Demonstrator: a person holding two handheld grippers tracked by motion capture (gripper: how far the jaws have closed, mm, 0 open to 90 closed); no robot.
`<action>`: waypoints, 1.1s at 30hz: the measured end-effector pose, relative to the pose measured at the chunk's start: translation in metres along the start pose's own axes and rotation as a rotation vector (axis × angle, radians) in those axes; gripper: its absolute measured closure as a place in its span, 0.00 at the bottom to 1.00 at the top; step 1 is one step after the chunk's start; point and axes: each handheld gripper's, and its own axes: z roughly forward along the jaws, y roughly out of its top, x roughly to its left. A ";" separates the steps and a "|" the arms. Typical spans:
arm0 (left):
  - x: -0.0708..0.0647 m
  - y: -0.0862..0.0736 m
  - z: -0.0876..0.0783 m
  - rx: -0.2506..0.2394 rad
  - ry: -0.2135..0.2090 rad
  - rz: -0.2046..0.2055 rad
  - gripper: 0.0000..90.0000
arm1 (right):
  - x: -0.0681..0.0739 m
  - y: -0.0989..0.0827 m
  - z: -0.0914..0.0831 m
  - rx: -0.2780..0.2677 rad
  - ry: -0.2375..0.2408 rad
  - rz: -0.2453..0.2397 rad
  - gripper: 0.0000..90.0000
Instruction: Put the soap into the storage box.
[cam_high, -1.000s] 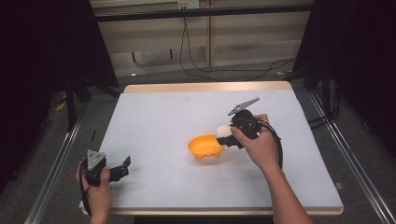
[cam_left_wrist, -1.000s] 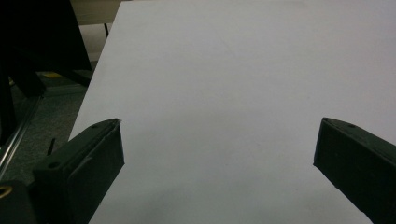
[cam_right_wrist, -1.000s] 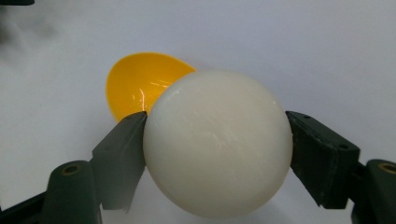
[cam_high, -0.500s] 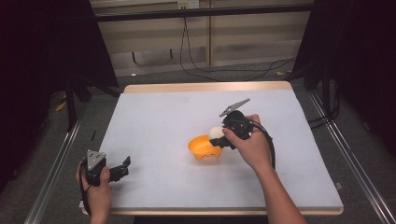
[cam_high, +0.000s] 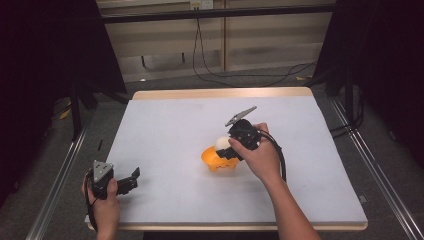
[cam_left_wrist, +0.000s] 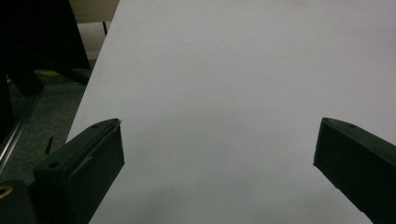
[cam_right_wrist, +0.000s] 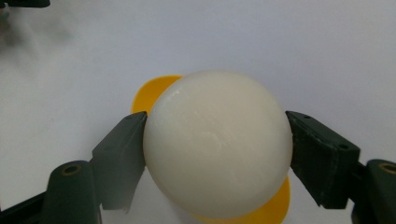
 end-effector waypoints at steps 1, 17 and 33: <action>0.000 0.000 0.000 0.000 -0.002 0.000 0.02 | 0.001 0.000 0.001 0.008 -0.008 -0.002 0.27; 0.000 0.000 0.000 0.005 -0.003 0.000 0.02 | 0.004 -0.004 0.014 0.045 -0.034 -0.011 0.27; 0.000 0.000 0.000 0.010 -0.003 0.003 0.02 | 0.007 -0.006 0.019 0.070 -0.052 -0.034 0.27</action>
